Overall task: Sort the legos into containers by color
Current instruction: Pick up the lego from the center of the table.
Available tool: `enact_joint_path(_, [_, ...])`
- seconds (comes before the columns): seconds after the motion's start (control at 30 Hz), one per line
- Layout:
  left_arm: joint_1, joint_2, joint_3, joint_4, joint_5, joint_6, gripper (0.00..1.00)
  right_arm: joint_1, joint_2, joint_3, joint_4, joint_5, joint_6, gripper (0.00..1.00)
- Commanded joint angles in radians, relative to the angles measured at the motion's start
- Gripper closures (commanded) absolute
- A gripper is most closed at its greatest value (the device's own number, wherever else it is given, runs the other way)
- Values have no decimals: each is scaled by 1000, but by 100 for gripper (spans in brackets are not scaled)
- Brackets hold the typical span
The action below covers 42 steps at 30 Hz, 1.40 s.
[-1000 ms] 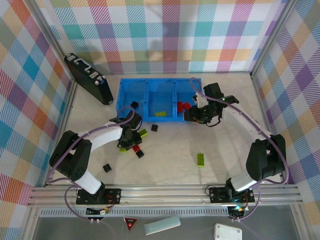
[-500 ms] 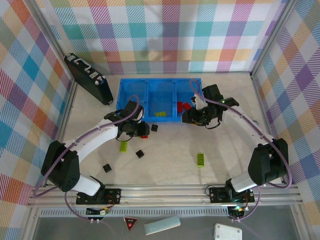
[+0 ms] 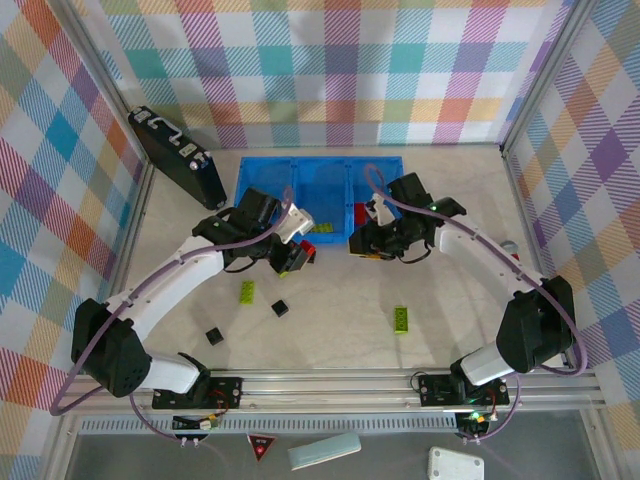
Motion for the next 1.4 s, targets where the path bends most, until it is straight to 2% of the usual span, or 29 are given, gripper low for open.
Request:
enact_joint_path(0.0, [-24,-14,23,-73,77,203,72,31,-24,39,2,-55,44,55])
enact_joint_path(0.33, [-33,-118,-99,44,84,265,74,122,29,72,84,-134,144,51])
enact_joint_path(0.77, [-34,-155,-133,69,96,278,74,213,144,152,86,-136,165,50])
enact_joint_path(0.9, [-35,-176,-143,78,101,277,74,229,166,160,97,-140,172,52])
enact_joint_path(1.37, [-35,-183,-145,75,86,274,71,246,171,172,98,-124,181,67])
